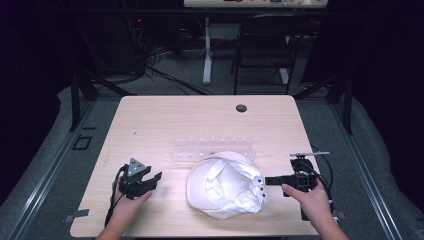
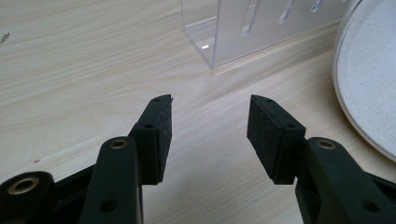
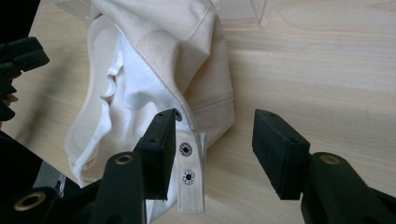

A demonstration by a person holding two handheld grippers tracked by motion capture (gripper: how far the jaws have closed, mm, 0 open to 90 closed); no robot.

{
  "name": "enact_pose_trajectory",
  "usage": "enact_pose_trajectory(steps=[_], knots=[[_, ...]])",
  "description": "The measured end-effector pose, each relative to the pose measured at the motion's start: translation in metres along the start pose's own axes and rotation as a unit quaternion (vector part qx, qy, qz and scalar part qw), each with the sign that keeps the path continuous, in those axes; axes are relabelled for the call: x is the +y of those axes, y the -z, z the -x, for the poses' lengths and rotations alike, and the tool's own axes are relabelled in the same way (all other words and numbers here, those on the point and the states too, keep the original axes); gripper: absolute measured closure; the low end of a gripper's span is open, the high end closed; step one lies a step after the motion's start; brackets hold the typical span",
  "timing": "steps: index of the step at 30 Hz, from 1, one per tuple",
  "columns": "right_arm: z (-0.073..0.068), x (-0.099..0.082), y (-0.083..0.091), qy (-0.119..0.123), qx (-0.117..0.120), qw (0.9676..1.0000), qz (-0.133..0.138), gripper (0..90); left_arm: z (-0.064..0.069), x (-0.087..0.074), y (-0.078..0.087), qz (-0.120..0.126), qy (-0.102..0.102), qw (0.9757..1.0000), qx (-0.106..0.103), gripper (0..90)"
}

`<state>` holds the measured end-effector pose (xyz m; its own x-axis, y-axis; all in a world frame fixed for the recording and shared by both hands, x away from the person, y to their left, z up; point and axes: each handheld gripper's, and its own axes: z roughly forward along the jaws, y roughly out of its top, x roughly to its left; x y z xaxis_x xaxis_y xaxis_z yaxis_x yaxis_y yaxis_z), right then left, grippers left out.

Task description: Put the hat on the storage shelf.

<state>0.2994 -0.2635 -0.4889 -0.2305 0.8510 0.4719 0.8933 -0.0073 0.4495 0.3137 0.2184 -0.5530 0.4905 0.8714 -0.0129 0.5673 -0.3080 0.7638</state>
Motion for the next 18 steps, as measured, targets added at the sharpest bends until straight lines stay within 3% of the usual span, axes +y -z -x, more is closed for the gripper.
enact_pose_trajectory(steps=[9, 18], knots=[[-0.005, -0.003, -0.006, 0.011, 0.013, 0.9998, -0.012, 49.0, 0.000, 0.000, 0.000, 0.001, 0.000, 1.0000, 0.000, 50.5], [-0.010, -0.007, -0.025, 0.016, 0.027, 0.9990, -0.031, 48.3, 0.000, 0.000, 0.000, 0.000, -0.001, 1.0000, 0.000, 50.5]])
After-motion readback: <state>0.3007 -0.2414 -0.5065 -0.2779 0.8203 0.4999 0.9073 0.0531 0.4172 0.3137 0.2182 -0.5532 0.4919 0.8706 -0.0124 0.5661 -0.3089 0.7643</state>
